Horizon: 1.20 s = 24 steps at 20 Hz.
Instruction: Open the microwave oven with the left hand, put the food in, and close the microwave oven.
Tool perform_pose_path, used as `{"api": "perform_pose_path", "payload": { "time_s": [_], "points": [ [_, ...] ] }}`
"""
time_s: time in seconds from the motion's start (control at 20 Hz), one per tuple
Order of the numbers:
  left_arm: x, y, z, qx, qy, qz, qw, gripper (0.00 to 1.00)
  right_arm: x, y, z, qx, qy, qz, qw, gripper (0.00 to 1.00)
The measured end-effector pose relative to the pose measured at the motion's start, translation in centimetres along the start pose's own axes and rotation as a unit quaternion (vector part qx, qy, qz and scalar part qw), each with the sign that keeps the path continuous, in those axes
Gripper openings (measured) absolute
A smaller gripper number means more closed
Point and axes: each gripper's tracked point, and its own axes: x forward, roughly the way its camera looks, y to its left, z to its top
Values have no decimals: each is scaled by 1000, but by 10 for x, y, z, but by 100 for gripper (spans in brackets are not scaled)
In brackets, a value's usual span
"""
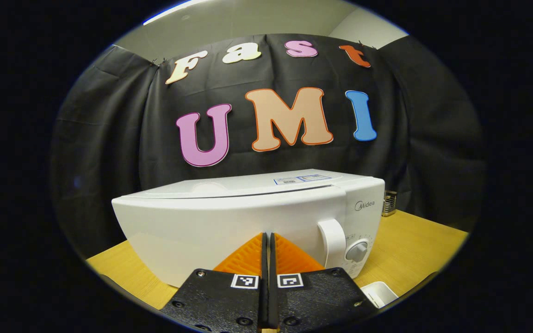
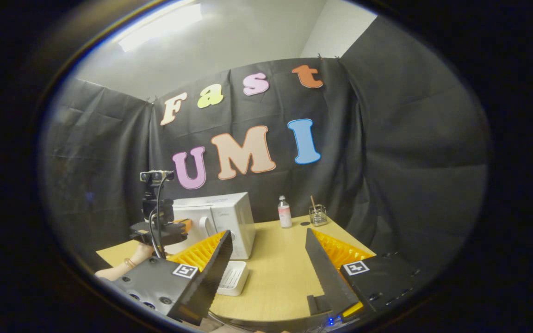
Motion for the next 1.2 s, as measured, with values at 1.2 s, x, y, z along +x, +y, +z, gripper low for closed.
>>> {"api": "perform_pose_path", "payload": {
  "time_s": [1.2],
  "points": [
    [-41,10,15,-17,-12,-28,999,5,13,16,-13,-25,20,10,999,91]
  ]
}}
